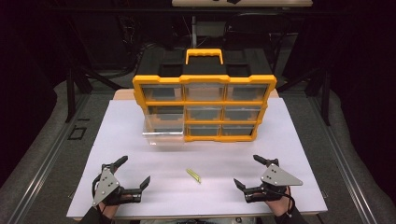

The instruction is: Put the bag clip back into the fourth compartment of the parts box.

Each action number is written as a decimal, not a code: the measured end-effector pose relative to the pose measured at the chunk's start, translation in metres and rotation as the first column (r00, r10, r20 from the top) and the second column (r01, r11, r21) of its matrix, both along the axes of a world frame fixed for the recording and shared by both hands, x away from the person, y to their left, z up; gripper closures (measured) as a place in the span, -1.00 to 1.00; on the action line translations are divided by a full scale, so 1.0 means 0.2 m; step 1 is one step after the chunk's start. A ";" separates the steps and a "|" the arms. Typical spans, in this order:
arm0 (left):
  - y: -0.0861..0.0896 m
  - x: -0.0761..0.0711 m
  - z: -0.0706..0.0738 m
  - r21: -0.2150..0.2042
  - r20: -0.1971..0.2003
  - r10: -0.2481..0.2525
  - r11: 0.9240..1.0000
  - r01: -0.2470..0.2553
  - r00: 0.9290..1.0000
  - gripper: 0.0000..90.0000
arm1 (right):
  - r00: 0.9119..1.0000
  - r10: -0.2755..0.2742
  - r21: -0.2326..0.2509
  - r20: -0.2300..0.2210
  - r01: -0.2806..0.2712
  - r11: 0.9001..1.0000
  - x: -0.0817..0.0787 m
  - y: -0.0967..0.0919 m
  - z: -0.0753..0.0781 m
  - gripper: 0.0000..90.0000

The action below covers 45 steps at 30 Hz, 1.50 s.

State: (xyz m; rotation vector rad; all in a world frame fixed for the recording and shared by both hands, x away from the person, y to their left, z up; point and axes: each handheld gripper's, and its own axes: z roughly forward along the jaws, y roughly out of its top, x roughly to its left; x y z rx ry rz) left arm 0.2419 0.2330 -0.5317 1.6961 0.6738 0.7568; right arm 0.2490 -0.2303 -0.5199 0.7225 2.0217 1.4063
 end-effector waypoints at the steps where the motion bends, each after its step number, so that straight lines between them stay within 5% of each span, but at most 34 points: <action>1: 0.00 0.00 0.00 0.004 -0.002 -0.001 1.000 0.001 1.000 -1.00 | 1.000 0.001 -0.004 -0.007 -0.001 1.000 0.00 0.01 0.00 -1.00; 30: 0.01 0.00 0.00 0.007 -0.008 0.005 1.000 -0.005 1.000 -1.00 | 0.993 0.031 -0.089 -0.118 -0.042 0.995 0.10 0.28 0.00 -1.00; 33: 0.01 0.00 0.00 0.001 -0.006 0.003 1.000 -0.003 1.000 -1.00 | 0.985 0.046 -0.104 -0.164 -0.063 0.993 0.12 0.32 -0.02 -1.00; 45: 0.00 0.00 0.00 0.006 -0.010 0.002 1.000 -0.002 1.000 -1.00 | 0.971 0.056 -0.145 -0.234 -0.092 0.985 0.17 0.44 -0.03 -1.00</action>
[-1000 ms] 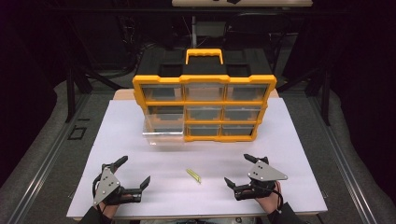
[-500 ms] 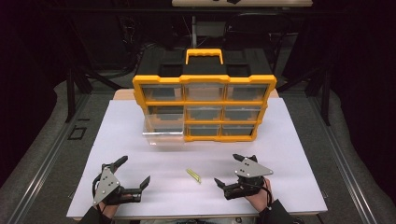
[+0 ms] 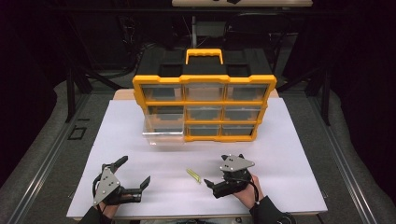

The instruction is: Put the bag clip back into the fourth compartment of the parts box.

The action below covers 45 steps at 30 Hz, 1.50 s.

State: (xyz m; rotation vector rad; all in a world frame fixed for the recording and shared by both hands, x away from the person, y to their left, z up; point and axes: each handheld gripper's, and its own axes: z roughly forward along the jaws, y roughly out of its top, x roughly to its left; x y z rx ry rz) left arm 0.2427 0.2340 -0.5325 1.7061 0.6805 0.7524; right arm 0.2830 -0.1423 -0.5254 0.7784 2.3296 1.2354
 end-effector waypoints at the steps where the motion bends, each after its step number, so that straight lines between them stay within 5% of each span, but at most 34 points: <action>1: 0.00 0.00 0.00 0.000 0.000 0.000 1.000 0.000 1.000 -1.00 | 1.000 0.005 -0.010 -0.019 -0.005 1.000 0.01 0.01 0.00 -1.00; 10: 0.00 0.00 0.00 0.002 0.002 -0.001 1.000 0.001 1.000 -1.00 | 0.997 0.012 -0.057 -0.071 -0.016 0.998 0.04 0.08 -0.01 -1.00; 27: 0.00 0.00 0.00 0.001 0.000 -0.003 1.000 0.003 1.000 -1.00 | 0.995 0.017 -0.133 -0.101 -0.031 0.991 0.08 0.23 0.03 -1.00; 45: 0.00 0.00 0.00 0.003 -0.003 -0.006 1.000 0.006 1.000 -1.00 | 0.990 0.010 -0.234 -0.141 -0.043 0.971 0.13 0.33 0.05 -1.00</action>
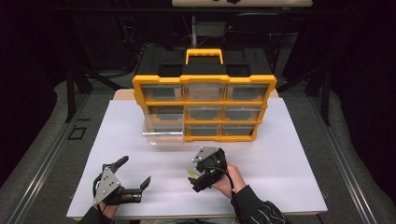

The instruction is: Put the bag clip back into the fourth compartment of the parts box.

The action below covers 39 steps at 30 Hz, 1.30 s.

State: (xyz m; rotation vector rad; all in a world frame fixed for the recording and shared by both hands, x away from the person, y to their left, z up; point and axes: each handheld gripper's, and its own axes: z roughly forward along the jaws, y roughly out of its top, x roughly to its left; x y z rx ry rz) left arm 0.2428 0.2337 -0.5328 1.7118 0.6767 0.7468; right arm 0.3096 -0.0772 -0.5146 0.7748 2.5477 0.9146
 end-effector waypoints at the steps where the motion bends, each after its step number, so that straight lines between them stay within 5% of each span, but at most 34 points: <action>1: 0.00 0.00 0.00 0.001 0.001 0.000 1.000 0.000 1.000 -1.00 | 1.000 0.000 0.000 0.000 0.000 1.000 0.00 0.00 0.00 -1.00; 14: 0.00 0.00 0.00 -0.001 -0.003 0.001 1.000 -0.001 1.000 -1.00 | 1.000 0.014 -0.081 -0.015 -0.015 0.997 0.01 0.07 -0.02 -0.59; 22: 0.00 0.00 0.00 -0.002 -0.003 0.002 1.000 -0.002 1.000 -1.00 | 0.999 0.009 -0.117 -0.037 -0.013 0.993 0.02 0.11 -0.03 -0.16; 39: 0.00 0.00 0.00 0.000 -0.003 0.008 1.000 -0.008 1.000 -1.00 | 0.988 -0.008 -0.135 -0.152 -0.013 0.991 0.05 0.15 -0.10 0.54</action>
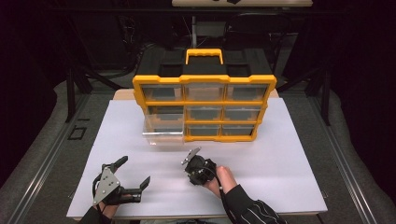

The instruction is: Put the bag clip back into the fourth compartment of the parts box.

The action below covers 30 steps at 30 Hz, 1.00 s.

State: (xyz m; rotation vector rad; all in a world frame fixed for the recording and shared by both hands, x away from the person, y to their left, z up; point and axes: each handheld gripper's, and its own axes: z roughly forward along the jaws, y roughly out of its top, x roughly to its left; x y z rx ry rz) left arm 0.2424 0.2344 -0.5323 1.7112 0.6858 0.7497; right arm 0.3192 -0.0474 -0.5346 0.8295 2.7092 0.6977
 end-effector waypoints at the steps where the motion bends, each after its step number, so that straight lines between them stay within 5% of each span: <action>1: 0.00 0.00 0.00 0.000 0.000 0.000 1.000 0.000 1.000 -1.00 | 1.000 -0.002 0.004 0.000 0.002 1.000 0.00 0.00 0.00 0.57; 23: 0.00 0.00 0.00 0.002 -0.001 -0.002 1.000 0.002 1.000 -1.00 | 0.996 -0.064 0.057 -0.062 0.067 0.996 0.03 -0.01 -0.03 0.78; 27: 0.00 0.00 0.00 0.001 -0.001 -0.003 1.000 0.003 1.000 -1.00 | 0.996 -0.071 0.027 -0.045 0.072 0.997 0.03 -0.01 -0.02 0.78; 30: 0.01 0.00 0.00 -0.002 0.003 -0.002 1.000 0.002 1.000 -1.00 | 0.997 -0.056 0.046 -0.050 0.058 0.997 0.03 -0.02 -0.02 0.78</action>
